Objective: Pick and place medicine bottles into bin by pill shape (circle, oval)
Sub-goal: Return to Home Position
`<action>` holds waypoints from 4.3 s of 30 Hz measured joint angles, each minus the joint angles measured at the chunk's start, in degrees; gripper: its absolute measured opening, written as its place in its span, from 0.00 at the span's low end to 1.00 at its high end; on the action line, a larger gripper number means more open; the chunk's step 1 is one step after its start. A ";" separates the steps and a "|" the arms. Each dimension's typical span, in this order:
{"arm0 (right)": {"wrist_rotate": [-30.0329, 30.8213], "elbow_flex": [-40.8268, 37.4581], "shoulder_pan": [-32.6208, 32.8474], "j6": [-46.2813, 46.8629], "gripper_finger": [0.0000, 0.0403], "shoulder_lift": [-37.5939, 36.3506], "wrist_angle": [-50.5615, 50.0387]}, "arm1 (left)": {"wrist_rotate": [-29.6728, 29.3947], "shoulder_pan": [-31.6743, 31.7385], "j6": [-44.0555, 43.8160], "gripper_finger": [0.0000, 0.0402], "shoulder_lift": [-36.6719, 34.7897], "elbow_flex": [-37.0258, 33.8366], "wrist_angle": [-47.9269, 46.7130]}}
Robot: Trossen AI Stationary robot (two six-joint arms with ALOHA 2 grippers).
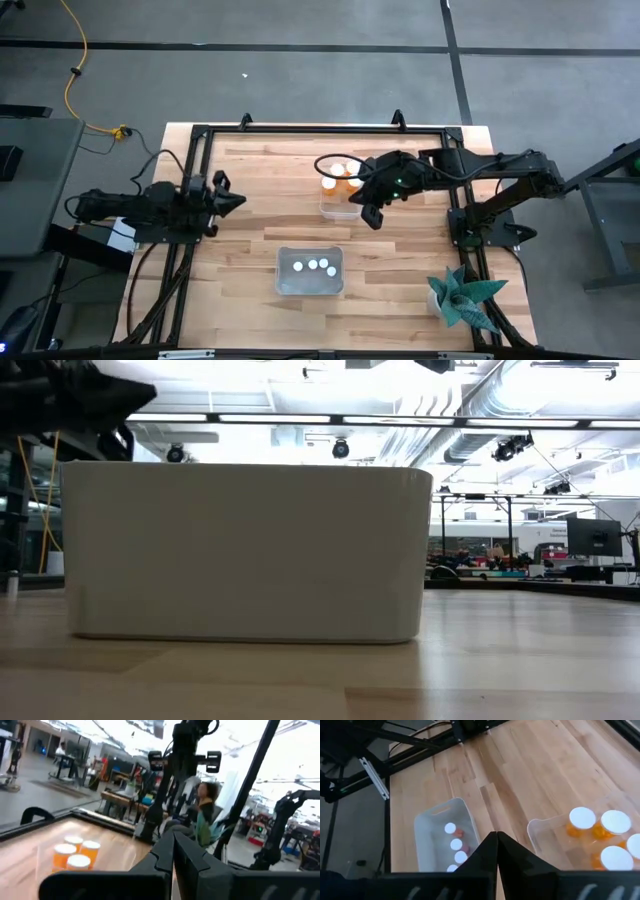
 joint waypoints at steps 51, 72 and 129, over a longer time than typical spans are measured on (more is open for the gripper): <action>1.35 -84.44 -4.26 -5.05 0.00 -79.03 45.71 | 3.77 -0.07 -3.34 0.00 0.40 -2.31 -0.93; 3.22 -84.46 -4.30 -17.50 0.00 -76.76 46.03 | 3.75 -0.07 -3.34 0.00 0.42 -2.31 -1.11; 3.13 -84.48 -4.30 -17.52 0.00 -76.76 46.01 | 3.62 -0.07 -3.34 0.00 0.42 -2.31 -1.12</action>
